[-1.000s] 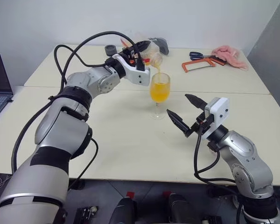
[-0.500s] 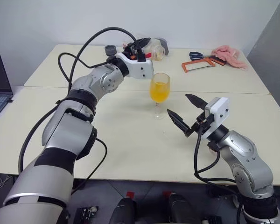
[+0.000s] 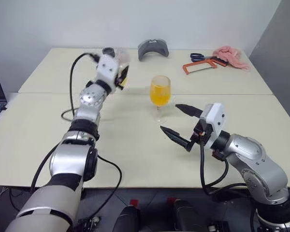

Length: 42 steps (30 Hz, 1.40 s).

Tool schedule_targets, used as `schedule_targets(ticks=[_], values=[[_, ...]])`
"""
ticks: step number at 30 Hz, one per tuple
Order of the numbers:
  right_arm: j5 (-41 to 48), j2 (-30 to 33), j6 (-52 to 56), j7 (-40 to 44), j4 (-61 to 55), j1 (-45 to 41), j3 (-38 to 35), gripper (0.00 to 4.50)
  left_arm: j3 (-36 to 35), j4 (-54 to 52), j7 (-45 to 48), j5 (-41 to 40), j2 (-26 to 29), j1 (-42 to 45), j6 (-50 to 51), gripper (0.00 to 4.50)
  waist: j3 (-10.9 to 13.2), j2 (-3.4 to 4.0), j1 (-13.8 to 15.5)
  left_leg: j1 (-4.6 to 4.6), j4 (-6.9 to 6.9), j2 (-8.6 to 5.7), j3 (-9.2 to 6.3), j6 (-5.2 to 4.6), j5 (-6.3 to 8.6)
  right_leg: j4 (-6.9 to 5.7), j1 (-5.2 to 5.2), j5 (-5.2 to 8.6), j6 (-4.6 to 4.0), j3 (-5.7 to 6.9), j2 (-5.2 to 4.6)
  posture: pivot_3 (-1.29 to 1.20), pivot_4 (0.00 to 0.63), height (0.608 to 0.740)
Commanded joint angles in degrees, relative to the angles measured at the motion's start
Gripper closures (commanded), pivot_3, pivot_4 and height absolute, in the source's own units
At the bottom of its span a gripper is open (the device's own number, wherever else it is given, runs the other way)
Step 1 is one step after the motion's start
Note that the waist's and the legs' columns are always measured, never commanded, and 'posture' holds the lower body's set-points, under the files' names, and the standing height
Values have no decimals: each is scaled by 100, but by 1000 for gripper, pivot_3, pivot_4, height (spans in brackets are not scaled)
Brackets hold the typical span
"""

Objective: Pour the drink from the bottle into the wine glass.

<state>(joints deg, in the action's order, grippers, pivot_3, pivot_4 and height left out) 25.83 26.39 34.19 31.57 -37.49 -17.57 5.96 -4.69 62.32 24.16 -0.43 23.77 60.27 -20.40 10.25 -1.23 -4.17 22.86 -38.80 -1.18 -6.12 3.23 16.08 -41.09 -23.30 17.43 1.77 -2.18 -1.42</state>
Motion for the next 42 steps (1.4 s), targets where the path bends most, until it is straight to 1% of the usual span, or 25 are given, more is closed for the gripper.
schedule_targets(ticks=[1,5,12,24,26,30,32,33,37,40,42], values=[[114,-37,377,-111,-97,-429,88,0,-509,-801,257,-644,257,-303,772,2788,0,0,-5,2,-2,0,-4,0,0,0,1,0,0,2,0,0,150,740],[28,-171,587,-171,130,-851,283,0,-800,-1250,302,-944,410,-730,1296,2788,-3,-5,-4,3,-7,-1,-9,1,0,-1,2,0,0,5,-2,0,150,740],[-40,-298,865,-139,470,-1288,632,0,-1071,-1536,-20,-1070,436,-1200,1533,2788,-10,-16,64,1,-8,-3,-9,1,-1,0,4,0,0,5,-21,0,150,740],[-216,-359,860,-136,591,-1409,776,0,-1110,-1478,-159,-1138,397,-1406,1687,2788,-13,-21,88,1,-7,-7,-8,-1,1,0,3,0,0,5,-21,0,150,740],[-220,-368,866,-131,586,-1403,773,0,-1157,-1470,-133,-1201,392,-1413,1724,2053,-13,-21,88,1,-7,-7,-8,-2,1,0,4,0,0,5,-21,0,150,740],[-232,-371,865,-125,591,-1389,773,0,-1141,-1509,-55,-1211,405,-1449,1726,844,-13,-21,86,0,-7,-6,-8,-2,1,0,3,0,0,5,-21,0,150,740],[-242,-369,861,-125,595,-1372,781,0,-1106,-1569,-54,-1183,408,-1501,1702,139,-13,-21,88,1,-6,-6,-9,-3,1,0,3,0,0,6,-21,0,150,740],[-251,-366,855,-122,601,-1361,790,0,-1087,-1600,-55,-1164,409,-1529,1682,25,-13,-21,89,1,-6,-6,-10,-3,2,0,3,0,0,7,-21,0,150,740],[-347,-306,761,-80,606,-1218,857,0,-992,-1791,-76,-1057,407,-1715,1572,25,-13,-21,88,1,-5,-5,-9,-7,4,1,3,0,0,5,-21,0,150,740],[-735,-140,272,-62,721,-721,1024,0,-953,-2148,-101,-1017,411,-2044,1556,25,-16,-25,91,1,-4,-5,-10,-7,4,2,3,0,0,5,-21,0,150,740],[-1079,-86,-240,-151,870,-228,1097,0,-949,-2596,-94,-1046,419,-2351,1639,25,-18,-29,93,1,-3,-2,-9,-7,4,5,5,0,0,5,-25,0,150,740]])
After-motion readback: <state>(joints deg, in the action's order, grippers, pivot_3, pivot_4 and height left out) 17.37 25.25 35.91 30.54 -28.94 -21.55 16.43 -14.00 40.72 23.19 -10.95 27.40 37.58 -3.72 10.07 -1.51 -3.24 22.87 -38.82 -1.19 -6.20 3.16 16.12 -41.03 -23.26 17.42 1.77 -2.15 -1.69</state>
